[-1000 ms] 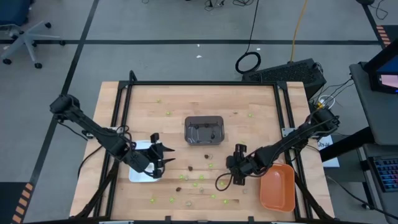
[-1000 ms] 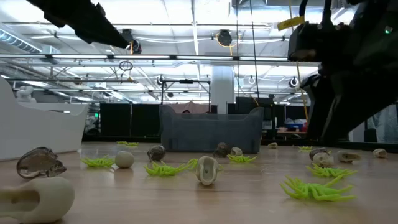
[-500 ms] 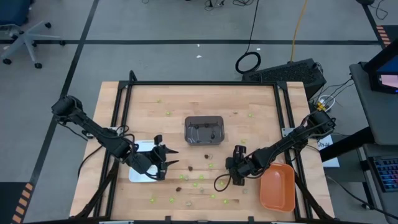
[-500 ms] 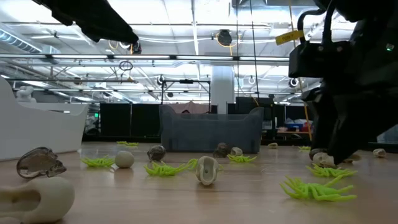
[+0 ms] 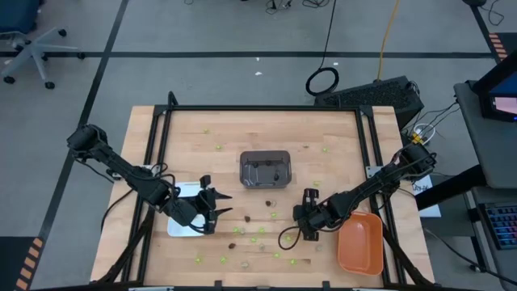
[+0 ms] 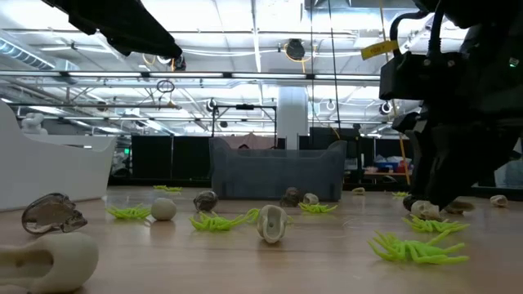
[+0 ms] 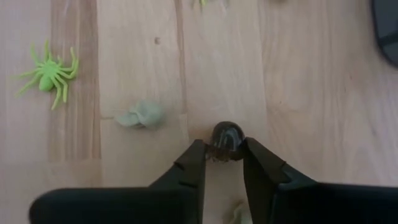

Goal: Sort Halloween decoration
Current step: Put the black skull toy into the black bin

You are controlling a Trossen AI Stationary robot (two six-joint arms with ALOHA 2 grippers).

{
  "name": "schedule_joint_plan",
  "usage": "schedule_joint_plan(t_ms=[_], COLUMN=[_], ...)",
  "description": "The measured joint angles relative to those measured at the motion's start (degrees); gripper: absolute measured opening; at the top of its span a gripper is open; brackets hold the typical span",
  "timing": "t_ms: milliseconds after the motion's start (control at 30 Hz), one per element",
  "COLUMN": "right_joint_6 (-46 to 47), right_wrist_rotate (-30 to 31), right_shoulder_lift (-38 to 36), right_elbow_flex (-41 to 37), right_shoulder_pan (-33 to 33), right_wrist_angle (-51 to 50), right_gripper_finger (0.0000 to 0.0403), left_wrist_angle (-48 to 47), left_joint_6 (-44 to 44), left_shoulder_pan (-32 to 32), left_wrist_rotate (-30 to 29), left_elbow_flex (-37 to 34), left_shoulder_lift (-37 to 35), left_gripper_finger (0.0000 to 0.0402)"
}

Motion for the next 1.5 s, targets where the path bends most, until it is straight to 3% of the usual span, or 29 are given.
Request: schedule_joint_plan(t_ms=[800,1233,1500], right_joint_6=[-6.86,-22.57,-40.82], right_wrist_rotate=[2.82,14.67,15.51], right_shoulder_lift=[-0.17,-0.2,-0.2], right_elbow_flex=[-0.04,-0.04,-0.04], right_shoulder_pan=[-0.02,-0.02,-1.46], right_wrist_angle=[7.86,24.69,37.2], right_gripper_finger=[0.0055,0.0055,0.0055], left_wrist_angle=[0.0,0.02,0.92], left_joint_6=[-0.02,-0.02,-0.02], left_shoulder_pan=[0.0,0.0,0.0], left_wrist_rotate=[0.0,0.0,0.0], left_elbow_flex=[0.0,0.02,0.02], left_shoulder_lift=[0.0,0.0,0.0], left_gripper_finger=[0.016,0.016,0.016])
